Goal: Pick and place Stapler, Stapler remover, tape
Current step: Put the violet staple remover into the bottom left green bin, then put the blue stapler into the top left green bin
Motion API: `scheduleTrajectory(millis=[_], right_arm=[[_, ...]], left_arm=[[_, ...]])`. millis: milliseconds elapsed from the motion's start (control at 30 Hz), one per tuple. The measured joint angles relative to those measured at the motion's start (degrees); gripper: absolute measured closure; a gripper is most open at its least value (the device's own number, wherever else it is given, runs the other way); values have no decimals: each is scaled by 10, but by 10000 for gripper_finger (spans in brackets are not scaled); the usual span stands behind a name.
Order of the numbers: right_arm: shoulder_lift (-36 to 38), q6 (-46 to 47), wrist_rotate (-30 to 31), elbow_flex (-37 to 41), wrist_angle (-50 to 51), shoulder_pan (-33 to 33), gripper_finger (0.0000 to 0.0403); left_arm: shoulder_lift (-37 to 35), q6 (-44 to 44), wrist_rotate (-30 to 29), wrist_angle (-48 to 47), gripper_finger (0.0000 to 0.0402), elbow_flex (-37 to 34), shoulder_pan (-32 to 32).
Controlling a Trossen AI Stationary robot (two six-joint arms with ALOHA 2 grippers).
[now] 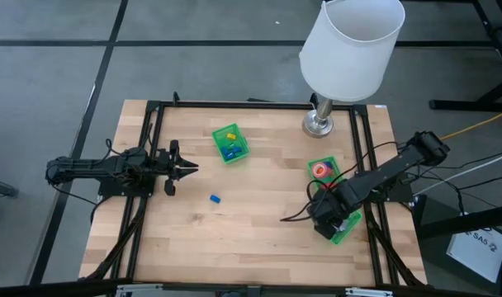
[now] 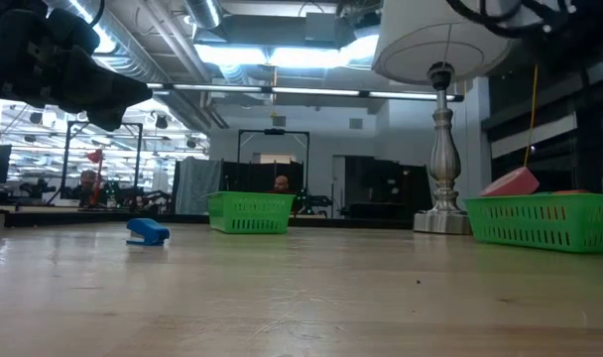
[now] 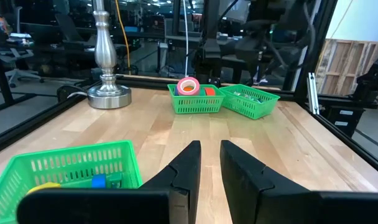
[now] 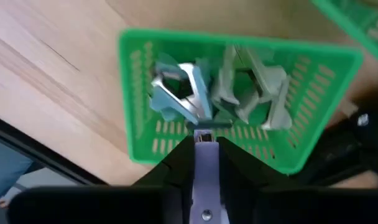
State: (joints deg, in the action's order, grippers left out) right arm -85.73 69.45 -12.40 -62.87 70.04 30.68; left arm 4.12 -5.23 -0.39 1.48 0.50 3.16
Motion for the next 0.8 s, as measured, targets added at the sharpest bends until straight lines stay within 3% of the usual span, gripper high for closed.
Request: scheduleTrajectory(millis=[433,800], right_arm=[[27,7,-27,29,-6,-22,280],[13,-191,-27,23,-240,-90,253]], left_arm=[[0,0,0,0,343,0,0],[0,0,0,0,343,0,0]])
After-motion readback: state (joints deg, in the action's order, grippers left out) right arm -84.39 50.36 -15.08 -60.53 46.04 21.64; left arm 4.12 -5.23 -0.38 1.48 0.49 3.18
